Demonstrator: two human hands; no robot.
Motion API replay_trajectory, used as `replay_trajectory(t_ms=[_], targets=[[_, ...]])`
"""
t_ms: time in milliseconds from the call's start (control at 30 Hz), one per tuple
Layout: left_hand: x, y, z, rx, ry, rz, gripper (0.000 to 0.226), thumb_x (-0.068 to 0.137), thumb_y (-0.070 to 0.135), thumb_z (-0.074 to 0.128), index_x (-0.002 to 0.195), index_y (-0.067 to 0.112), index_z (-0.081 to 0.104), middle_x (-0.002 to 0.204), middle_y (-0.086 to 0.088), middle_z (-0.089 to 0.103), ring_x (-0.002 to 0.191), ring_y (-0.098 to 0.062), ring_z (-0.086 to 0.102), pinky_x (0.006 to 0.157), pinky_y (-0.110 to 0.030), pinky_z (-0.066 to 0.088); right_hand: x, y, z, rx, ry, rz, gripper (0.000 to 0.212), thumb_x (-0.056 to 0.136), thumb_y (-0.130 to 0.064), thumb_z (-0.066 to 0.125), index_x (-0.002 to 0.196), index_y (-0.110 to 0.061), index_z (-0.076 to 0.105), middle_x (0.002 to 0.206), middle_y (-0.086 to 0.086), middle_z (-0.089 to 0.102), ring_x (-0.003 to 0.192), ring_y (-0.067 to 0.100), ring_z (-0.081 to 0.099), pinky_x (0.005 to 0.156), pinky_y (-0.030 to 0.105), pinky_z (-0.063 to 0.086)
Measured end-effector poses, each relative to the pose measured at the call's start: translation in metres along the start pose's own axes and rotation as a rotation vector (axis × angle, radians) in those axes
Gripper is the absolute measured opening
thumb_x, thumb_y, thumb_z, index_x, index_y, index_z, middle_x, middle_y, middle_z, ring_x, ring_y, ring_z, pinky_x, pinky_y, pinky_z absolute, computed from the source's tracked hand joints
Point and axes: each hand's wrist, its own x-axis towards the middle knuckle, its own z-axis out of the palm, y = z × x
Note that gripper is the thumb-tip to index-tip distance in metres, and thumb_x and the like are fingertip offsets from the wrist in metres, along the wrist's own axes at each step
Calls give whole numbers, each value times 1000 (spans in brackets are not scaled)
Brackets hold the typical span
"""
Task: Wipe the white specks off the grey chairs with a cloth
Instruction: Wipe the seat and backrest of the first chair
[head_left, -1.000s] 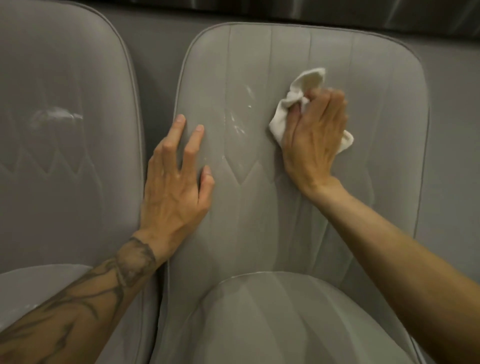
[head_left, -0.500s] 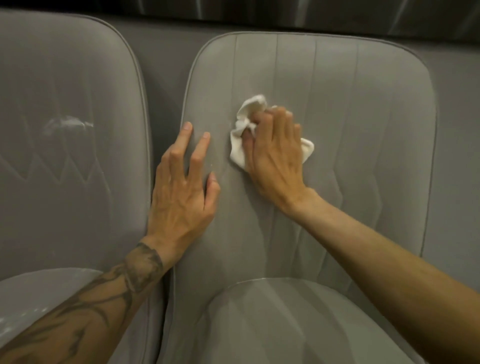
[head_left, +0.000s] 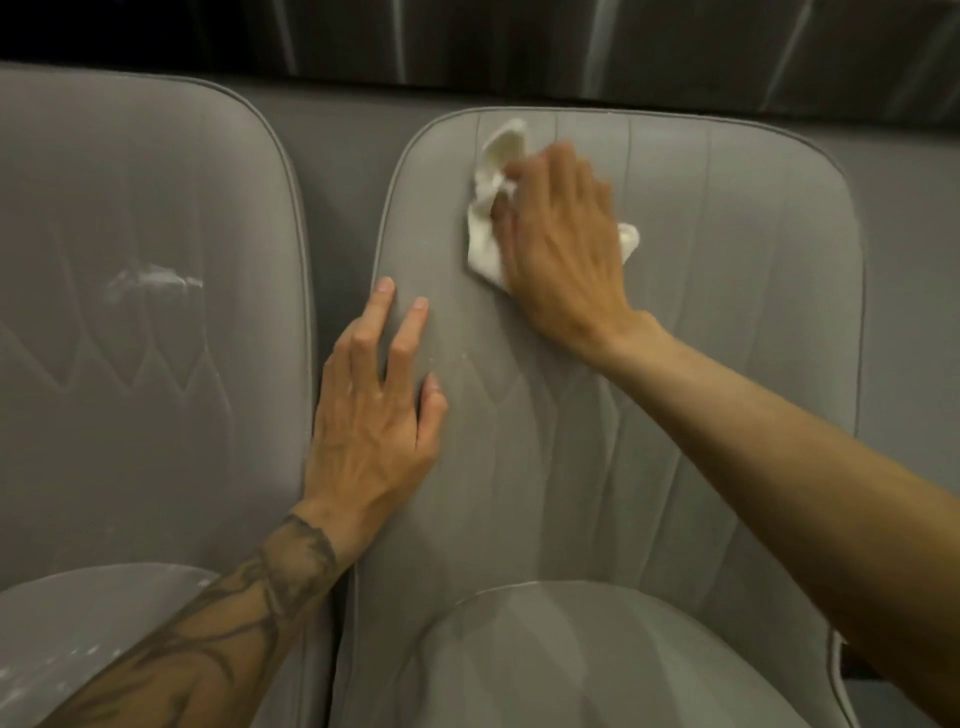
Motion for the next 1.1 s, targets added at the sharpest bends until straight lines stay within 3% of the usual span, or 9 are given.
replay_trajectory(t_ms=[100,167,300,467,567,700,867,1000,1100], targets=[[0,1,0,5,-2,-2,66,96,22,51,159,13,34,169,-16,24,147,-37,37,123,-44,33,16,-16,8,-19,85,275,31,101,-31,38,108,-8,58,109,13,57,95,30,53,81,39,37],[0,1,0,3,0,-5,66,96,21,52,158,11,34,169,-17,24,147,-37,38,122,-44,33,-2,-36,8,25,63,201,29,100,-29,40,108,-7,58,105,13,57,93,31,53,80,39,35],[-1,1,0,-12,-5,-8,65,95,21,52,156,7,34,168,-18,25,147,-38,38,123,-44,33,-13,-24,1,70,-57,-147,22,99,-27,48,105,-9,59,101,11,56,88,29,53,77,38,35],[0,1,0,-2,-5,-5,66,95,20,53,157,6,35,168,-19,26,146,-37,39,122,-46,35,24,-27,8,30,58,185,27,99,-28,41,107,-10,58,107,11,56,92,28,52,77,36,35],[0,1,0,-35,11,-11,66,93,19,56,154,5,34,166,-20,29,146,-36,40,121,-45,37,-16,-54,8,113,-14,1,24,100,-27,44,107,-9,59,103,11,56,90,29,52,79,39,36],[0,3,-2,-28,15,-11,66,94,21,55,153,5,33,165,-19,30,144,-37,43,116,-48,41,-11,-25,1,62,-104,-309,26,99,-29,45,110,-10,59,104,12,56,90,30,53,77,38,33],[-1,1,-1,1,26,-10,64,94,22,55,152,5,35,166,-19,30,146,-35,42,114,-48,42,0,-33,12,89,76,133,21,98,-26,47,105,-9,58,101,12,56,90,29,53,79,40,39],[0,2,-1,-56,44,-39,67,93,19,57,153,2,33,166,-18,32,145,-33,43,116,-43,41,-51,-55,8,223,-65,-84,22,100,-27,46,104,-9,59,101,10,55,91,28,51,78,41,37],[0,3,-2,-36,29,-27,68,94,21,57,155,3,32,166,-18,31,147,-33,42,116,-45,41,-29,-34,9,142,-56,-196,23,102,-29,44,105,-11,57,101,10,54,89,28,50,78,40,35]])
